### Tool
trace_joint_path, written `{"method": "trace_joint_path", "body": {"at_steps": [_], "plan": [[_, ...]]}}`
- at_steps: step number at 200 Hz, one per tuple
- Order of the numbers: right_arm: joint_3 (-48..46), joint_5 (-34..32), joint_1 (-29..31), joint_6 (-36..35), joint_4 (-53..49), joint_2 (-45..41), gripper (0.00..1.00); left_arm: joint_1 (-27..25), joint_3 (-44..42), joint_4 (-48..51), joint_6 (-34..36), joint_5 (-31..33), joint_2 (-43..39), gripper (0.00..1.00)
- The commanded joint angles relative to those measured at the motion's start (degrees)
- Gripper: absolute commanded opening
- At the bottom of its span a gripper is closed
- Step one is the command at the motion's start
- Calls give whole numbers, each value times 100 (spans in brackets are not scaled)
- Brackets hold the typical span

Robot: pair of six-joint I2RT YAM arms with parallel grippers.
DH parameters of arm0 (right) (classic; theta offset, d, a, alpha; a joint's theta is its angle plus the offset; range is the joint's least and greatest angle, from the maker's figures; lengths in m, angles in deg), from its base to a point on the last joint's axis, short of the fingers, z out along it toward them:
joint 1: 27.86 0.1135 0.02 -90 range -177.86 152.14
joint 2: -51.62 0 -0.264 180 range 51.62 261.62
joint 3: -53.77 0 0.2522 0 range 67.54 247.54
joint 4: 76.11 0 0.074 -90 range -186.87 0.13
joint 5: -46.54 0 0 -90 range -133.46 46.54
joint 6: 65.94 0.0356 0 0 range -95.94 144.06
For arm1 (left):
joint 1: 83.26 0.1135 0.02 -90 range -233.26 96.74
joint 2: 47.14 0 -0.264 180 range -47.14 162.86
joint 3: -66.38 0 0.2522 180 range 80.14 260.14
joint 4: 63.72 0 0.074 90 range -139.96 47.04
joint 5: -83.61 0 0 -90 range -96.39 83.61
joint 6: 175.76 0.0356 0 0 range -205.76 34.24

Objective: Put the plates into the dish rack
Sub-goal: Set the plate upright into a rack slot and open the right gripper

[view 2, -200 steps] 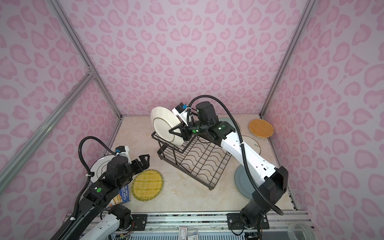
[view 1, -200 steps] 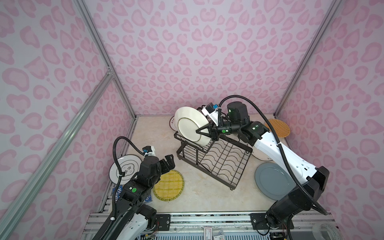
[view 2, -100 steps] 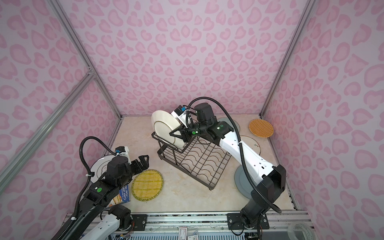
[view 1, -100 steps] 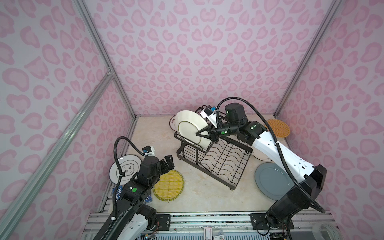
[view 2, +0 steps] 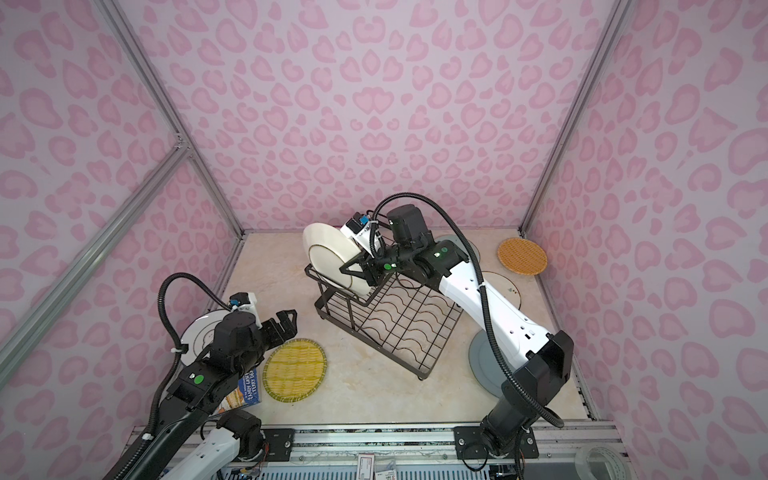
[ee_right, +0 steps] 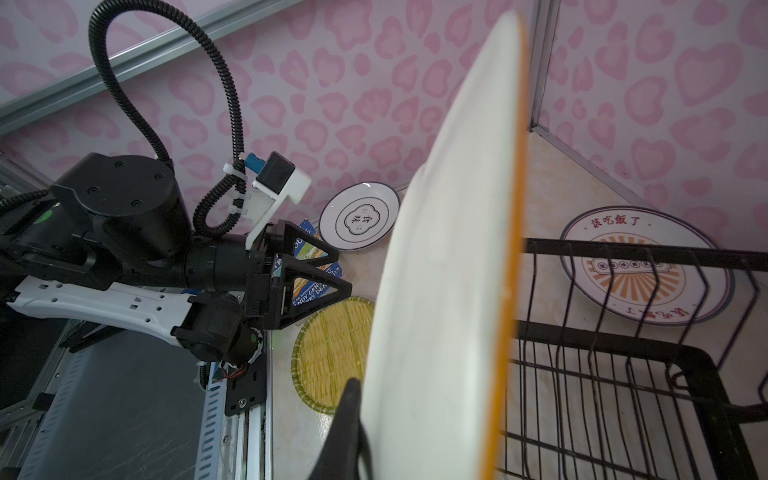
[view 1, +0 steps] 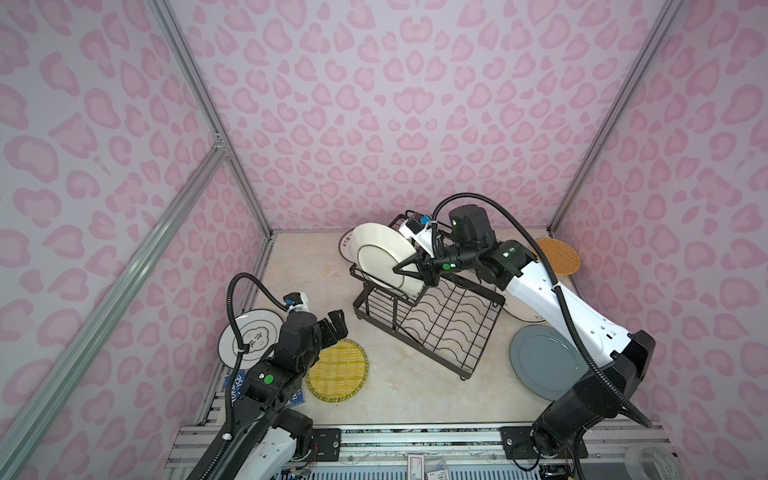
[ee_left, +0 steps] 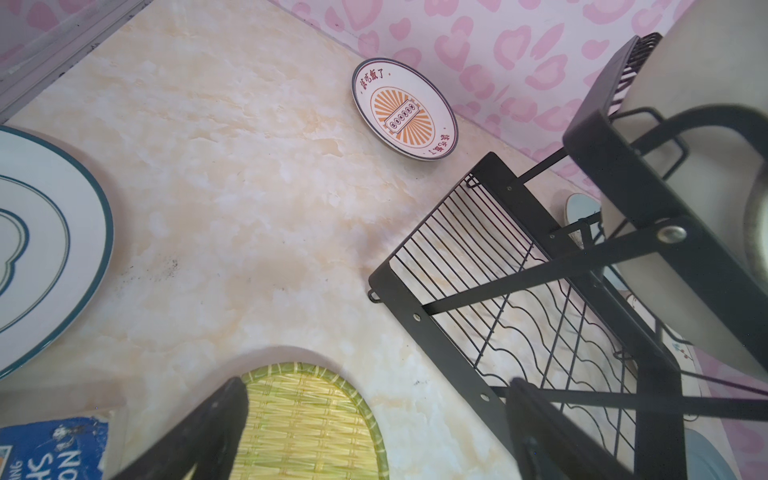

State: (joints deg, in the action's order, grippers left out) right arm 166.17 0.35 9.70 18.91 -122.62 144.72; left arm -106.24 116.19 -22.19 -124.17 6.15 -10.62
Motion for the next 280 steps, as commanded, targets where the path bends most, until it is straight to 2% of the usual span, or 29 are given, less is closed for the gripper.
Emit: {"method": "trace_joint_path", "body": {"at_steps": [1,18,43,86,131,189,245,280], "plan": [[108,-233,49,-284,-18,-5,4,4,13,34,36,94,-12,98],[110,-302,114,-410,-103,-28,17,3,31,47,36,104,-16,98],[102,-324,172,-461,-109,-89,27,13,44,78,22,126,-23,98],[123,-393,210,-495,-100,-216,35,22,59,140,-48,162,-56,98],[103,-469,232,-510,-100,-316,40,21,94,184,-101,122,-92,98],[-84,-955,225,-226,300,-600,48,27,225,315,-207,-12,-170,98],[-410,-1546,92,319,723,-1059,66,39,370,396,-327,-221,-171,97],[-919,-2195,42,580,1130,-1608,89,45,491,416,-395,-345,-119,97]]}}
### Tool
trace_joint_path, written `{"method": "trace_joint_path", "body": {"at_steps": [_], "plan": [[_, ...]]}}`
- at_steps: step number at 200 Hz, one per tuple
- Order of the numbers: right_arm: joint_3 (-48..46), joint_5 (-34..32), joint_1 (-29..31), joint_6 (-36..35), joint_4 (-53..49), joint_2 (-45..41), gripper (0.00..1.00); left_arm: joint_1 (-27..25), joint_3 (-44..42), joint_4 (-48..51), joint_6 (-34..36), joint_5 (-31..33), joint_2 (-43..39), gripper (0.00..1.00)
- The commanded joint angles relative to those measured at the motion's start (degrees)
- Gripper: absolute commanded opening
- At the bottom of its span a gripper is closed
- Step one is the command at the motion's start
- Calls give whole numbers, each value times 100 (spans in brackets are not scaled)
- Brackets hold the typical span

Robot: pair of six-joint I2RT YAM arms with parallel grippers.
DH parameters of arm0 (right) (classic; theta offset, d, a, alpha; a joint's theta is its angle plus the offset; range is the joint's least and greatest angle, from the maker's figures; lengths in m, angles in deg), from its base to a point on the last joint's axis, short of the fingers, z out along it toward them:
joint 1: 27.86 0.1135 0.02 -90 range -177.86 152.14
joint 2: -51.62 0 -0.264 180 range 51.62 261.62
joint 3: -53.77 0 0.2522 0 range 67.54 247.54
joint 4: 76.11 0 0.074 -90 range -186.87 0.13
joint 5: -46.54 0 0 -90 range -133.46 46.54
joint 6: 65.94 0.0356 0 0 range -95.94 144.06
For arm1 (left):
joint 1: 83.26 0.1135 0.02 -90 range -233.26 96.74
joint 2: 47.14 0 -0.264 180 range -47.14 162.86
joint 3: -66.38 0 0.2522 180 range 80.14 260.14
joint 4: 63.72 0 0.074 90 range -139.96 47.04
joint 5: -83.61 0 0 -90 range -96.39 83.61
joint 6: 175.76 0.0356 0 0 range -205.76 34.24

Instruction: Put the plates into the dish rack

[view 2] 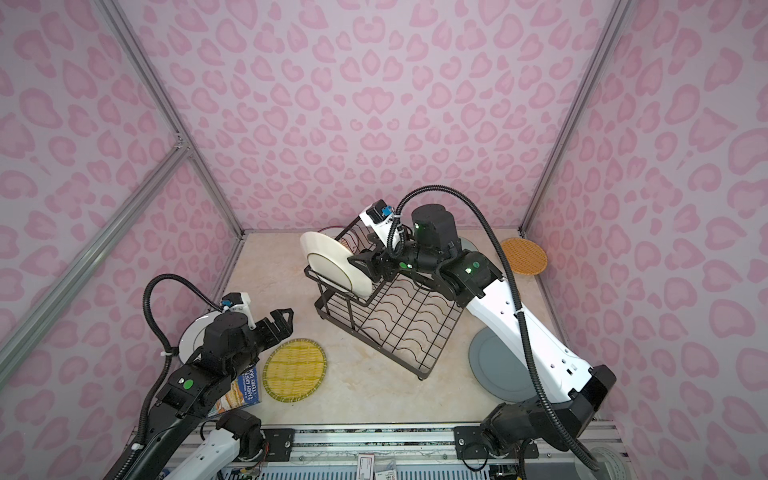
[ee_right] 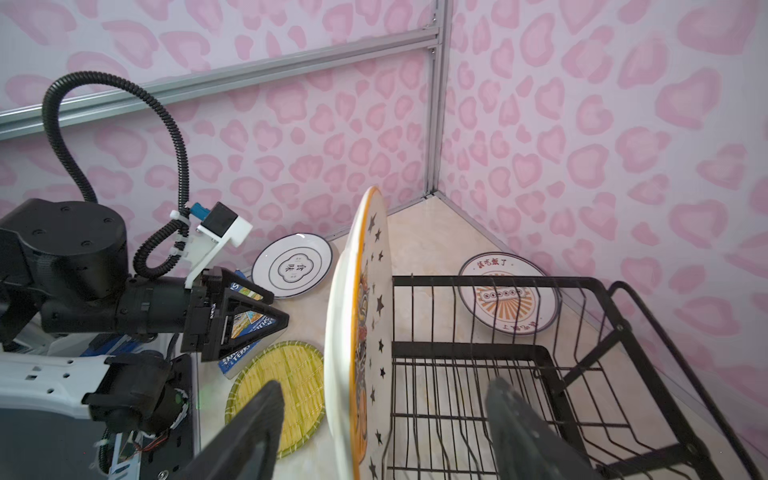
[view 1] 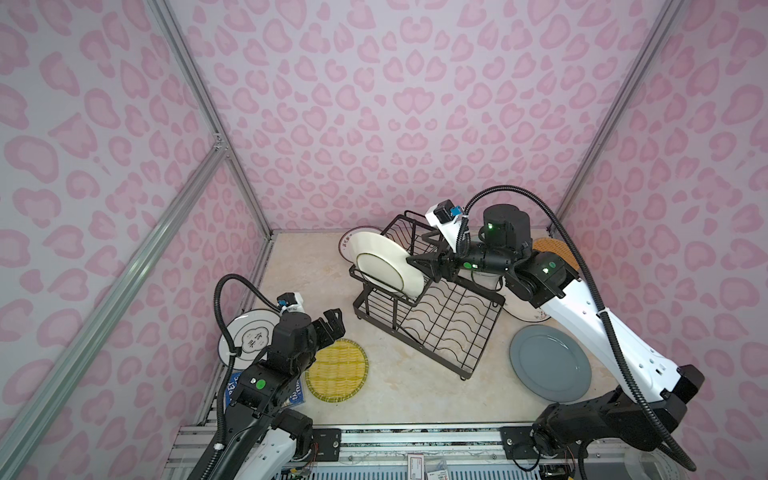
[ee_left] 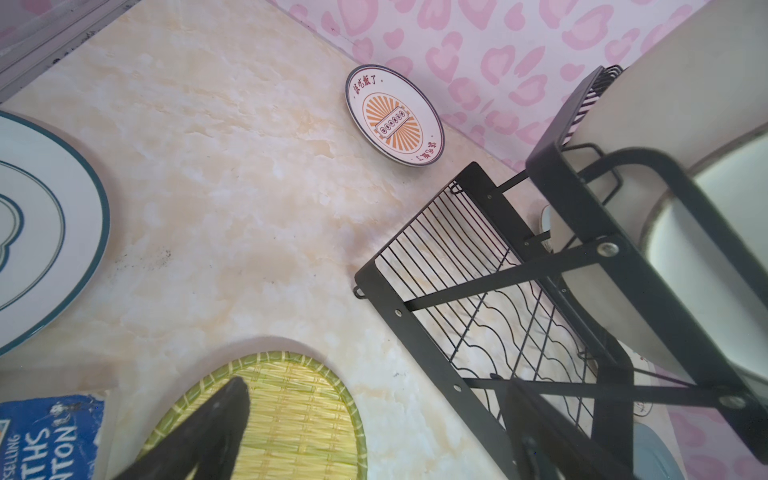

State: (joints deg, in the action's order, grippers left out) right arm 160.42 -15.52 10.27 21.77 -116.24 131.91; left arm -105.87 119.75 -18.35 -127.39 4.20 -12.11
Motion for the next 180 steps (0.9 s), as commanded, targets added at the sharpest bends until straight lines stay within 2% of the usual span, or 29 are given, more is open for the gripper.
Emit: {"method": "trace_joint_path", "body": {"at_steps": [1,31,66,95,110,140,159,180], "plan": [[-360,-629,-15,301,518,-350,89,9,139,30,-74,-148,30,97],[-1100,-1263,-186,676,849,-1032,96,42,52,53,-266,-384,114,98],[-2046,-1836,-672,1409,836,-1753,98,176,-227,-155,-512,-667,191,98],[-3015,-2289,-1061,1950,872,-2317,98,468,-333,-562,-761,-1112,761,98],[-3493,-2257,-1437,2248,1003,-2445,98,612,-535,-902,-1048,-1435,1101,97],[-4389,-1928,-2465,2850,1544,-2137,97,653,-1160,-1942,-1823,-1892,1741,100],[-4749,-1496,-3136,3426,2154,-1598,93,635,-1338,-2375,-1993,-1861,2028,98],[-4728,-1226,-3490,3701,2652,-900,91,628,-1330,-2683,-2063,-2001,2450,94]]}}
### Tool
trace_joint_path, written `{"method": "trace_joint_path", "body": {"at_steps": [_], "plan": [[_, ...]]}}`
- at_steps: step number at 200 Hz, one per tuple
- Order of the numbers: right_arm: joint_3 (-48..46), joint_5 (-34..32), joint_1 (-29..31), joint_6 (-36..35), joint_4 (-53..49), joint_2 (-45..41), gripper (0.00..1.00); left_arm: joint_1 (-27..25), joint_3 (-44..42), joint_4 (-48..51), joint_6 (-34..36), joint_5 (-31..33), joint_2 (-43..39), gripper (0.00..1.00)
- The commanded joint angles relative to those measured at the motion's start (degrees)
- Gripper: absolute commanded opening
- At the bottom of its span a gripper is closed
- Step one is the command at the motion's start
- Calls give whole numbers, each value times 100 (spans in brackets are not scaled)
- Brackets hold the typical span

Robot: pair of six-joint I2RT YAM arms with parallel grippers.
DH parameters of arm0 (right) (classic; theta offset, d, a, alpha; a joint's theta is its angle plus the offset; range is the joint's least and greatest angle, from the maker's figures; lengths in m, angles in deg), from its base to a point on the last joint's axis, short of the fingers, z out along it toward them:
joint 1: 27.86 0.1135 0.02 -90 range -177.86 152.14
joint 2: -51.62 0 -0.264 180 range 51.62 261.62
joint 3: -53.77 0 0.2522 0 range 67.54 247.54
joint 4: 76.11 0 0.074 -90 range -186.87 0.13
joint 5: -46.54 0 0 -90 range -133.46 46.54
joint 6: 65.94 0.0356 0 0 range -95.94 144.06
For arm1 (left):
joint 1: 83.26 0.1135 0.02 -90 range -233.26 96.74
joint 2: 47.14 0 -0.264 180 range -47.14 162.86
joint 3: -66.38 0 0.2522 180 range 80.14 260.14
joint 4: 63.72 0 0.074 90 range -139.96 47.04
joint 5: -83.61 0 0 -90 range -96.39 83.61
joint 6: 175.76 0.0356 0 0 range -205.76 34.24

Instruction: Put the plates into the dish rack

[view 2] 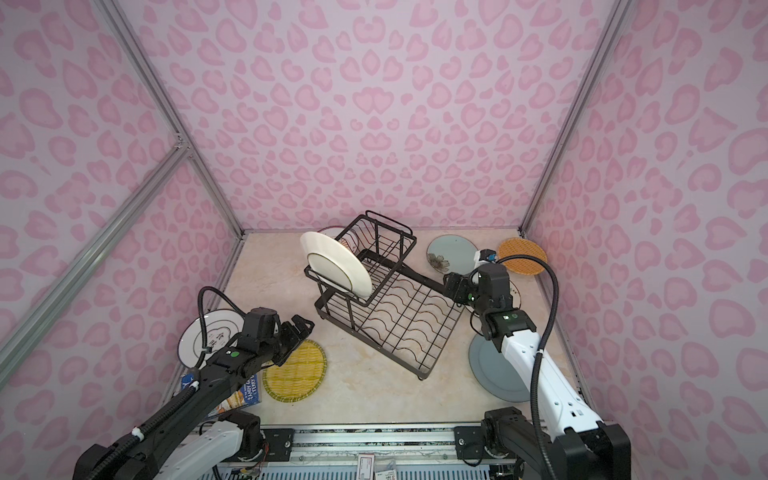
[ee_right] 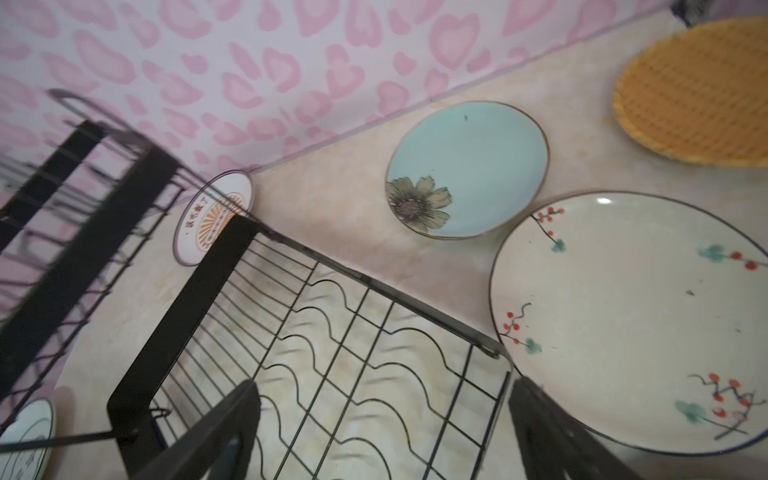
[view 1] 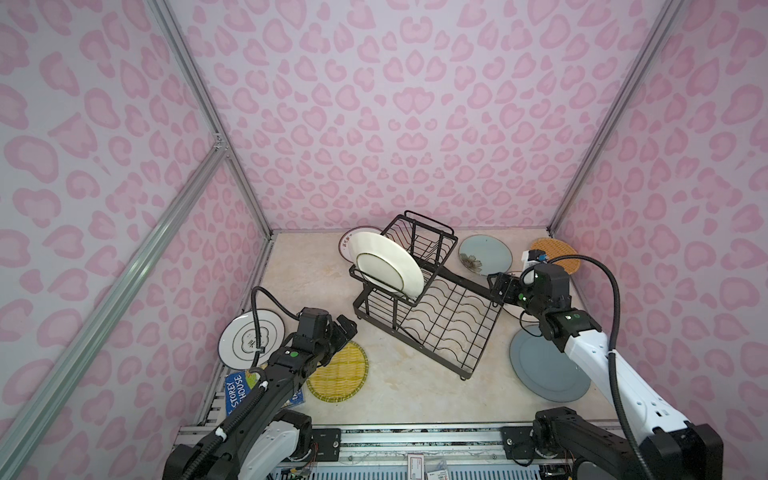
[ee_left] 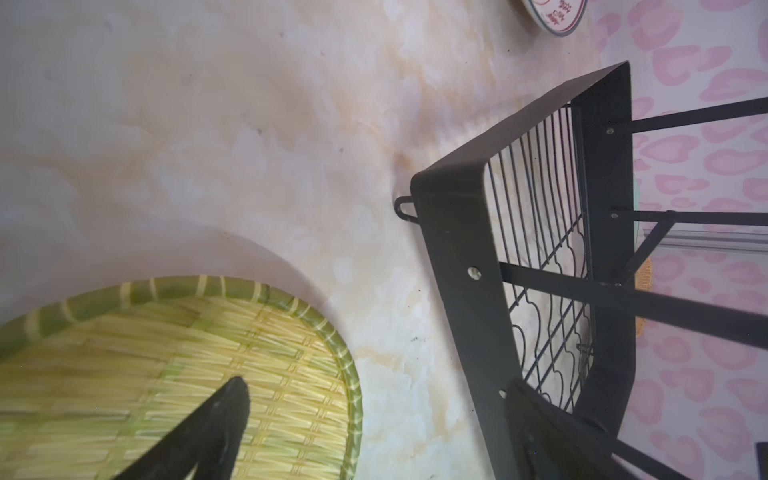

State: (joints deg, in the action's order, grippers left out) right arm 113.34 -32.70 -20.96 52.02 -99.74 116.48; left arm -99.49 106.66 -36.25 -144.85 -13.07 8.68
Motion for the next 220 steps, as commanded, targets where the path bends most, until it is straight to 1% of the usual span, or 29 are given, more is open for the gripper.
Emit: {"method": "trace_joint_path", "body": {"at_steps": [1,19,26,43,60,66,68,70,82,102,124,168,189,220], "plan": [[-20,492,-367,676,1001,643,91,-11,-18,-917,-320,-287,388,94],[249,556,-543,740,1249,1324,88,-62,10,-1218,-496,-368,749,86],[400,633,-630,736,1250,1581,88,-77,25,-1336,-568,-393,877,81],[763,1080,-829,704,1248,2205,85,-126,115,-1493,-667,-385,1156,64],[1063,1349,-915,662,1170,2687,85,-135,163,-1567,-857,-316,1402,42],[1147,1419,-921,623,1142,2823,85,-137,184,-1565,-895,-300,1473,38],[1179,1459,-919,618,1137,2893,86,-138,190,-1571,-907,-301,1511,33],[1191,1470,-918,611,1128,2915,86,-136,194,-1591,-917,-300,1540,31],[1245,1549,-918,579,1115,3087,86,-133,194,-1745,-1003,-324,1699,23],[1203,1717,-892,594,1215,3232,87,-132,299,-1879,-1049,-346,1997,18],[1161,1745,-818,524,1155,3266,87,-130,425,-2048,-1058,-421,2280,15],[919,1826,-811,494,1075,3125,87,-112,680,-2185,-1043,-414,2676,13],[750,2027,-802,540,1137,3016,87,-64,862,-2235,-1029,-474,2900,13],[489,2147,-745,505,1101,2688,87,-21,1041,-2259,-1002,-506,3114,12]]}}
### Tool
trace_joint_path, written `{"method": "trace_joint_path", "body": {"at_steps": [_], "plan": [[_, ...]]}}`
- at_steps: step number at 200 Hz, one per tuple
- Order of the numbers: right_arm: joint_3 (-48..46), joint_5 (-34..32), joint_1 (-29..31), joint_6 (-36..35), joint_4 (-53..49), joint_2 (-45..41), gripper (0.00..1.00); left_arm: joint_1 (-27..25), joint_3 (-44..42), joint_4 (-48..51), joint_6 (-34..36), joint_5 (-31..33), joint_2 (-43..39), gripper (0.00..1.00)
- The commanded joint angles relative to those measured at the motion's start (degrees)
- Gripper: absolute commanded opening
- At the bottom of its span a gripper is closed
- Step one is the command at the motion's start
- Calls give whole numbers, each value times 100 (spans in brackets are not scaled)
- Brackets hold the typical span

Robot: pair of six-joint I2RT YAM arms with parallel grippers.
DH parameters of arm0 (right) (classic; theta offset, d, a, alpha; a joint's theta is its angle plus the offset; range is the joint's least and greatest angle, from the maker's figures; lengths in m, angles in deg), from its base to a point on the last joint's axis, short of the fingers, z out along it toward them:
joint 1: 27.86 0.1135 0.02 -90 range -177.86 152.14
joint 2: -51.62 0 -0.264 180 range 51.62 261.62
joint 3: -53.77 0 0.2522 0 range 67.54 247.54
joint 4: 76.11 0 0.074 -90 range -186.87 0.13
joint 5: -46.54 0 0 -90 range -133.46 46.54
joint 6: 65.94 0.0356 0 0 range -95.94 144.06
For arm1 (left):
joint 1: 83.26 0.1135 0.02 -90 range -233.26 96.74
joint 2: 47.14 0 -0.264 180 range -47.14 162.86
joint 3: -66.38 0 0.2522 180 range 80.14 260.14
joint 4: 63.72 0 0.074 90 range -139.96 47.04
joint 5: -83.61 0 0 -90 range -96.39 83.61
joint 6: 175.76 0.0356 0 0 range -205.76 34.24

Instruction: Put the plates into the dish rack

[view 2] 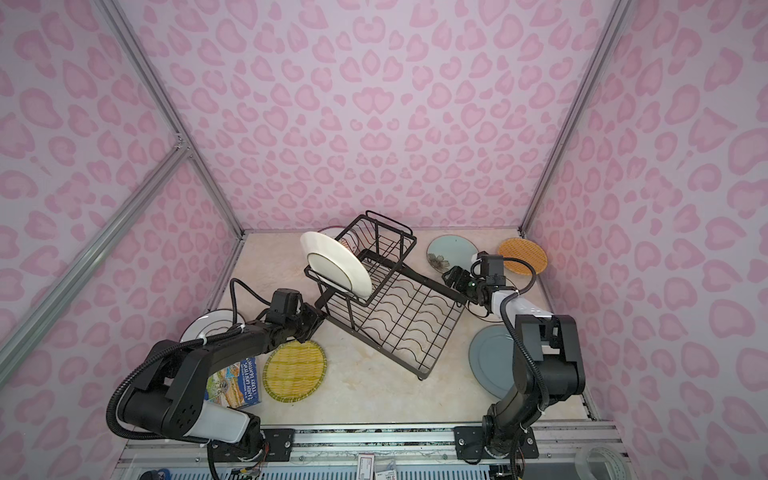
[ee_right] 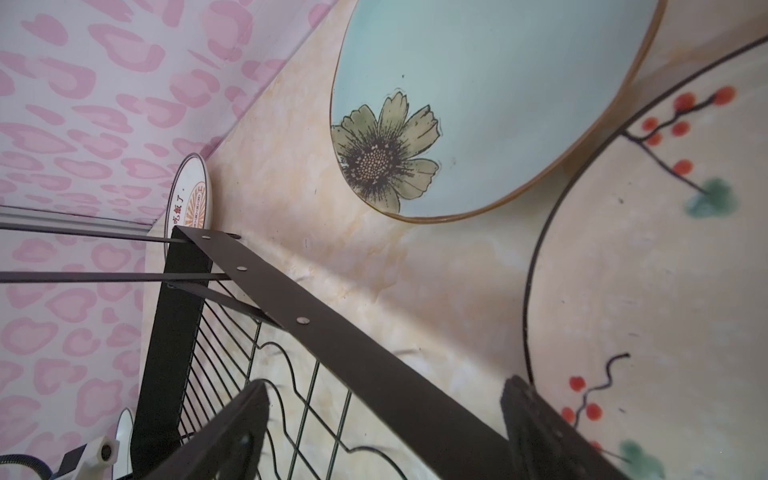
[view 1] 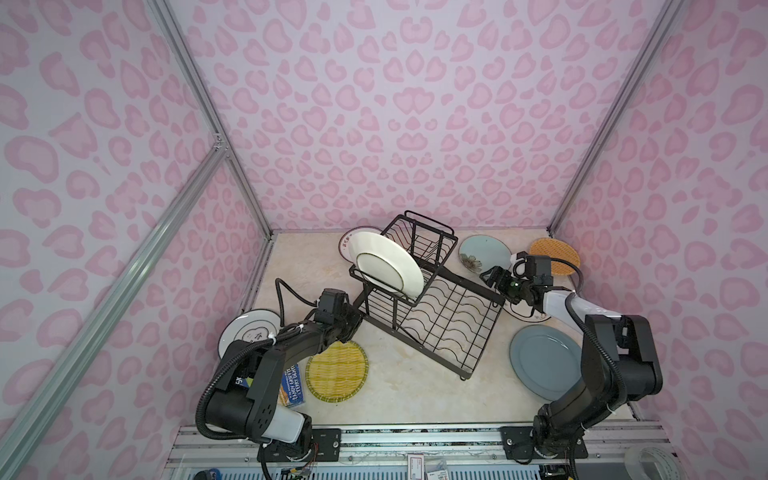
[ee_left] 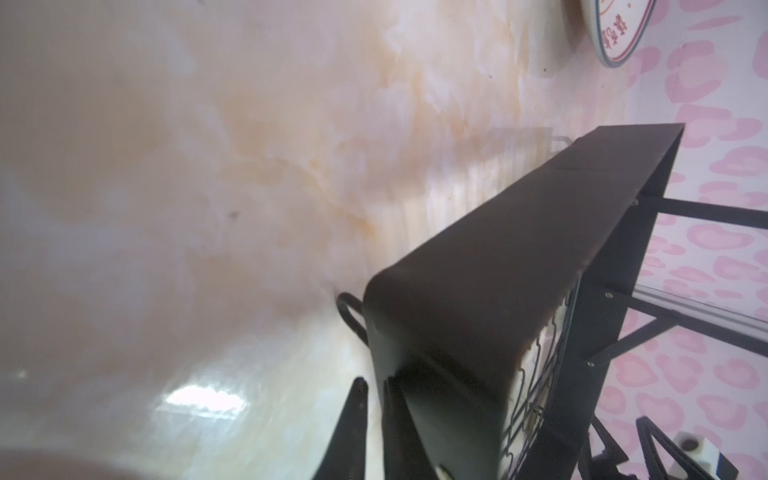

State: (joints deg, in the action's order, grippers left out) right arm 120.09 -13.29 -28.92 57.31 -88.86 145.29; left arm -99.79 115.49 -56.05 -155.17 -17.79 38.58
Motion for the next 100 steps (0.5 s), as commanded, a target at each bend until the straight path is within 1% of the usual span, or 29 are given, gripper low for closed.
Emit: {"method": "trace_joint_path", "body": {"at_steps": [1,29,48,100], "plan": [[-194,211,52,-23,13,-209,87,10,161,-279,30,-40,122,12],[-497,392,68,-5,29,-428,87,19,296,-212,150,-38,194,13],[-743,302,144,-34,51,-673,87,50,398,-121,255,-3,222,13],[-1177,282,285,-65,-129,-1380,87,137,741,76,483,-196,504,13]]}}
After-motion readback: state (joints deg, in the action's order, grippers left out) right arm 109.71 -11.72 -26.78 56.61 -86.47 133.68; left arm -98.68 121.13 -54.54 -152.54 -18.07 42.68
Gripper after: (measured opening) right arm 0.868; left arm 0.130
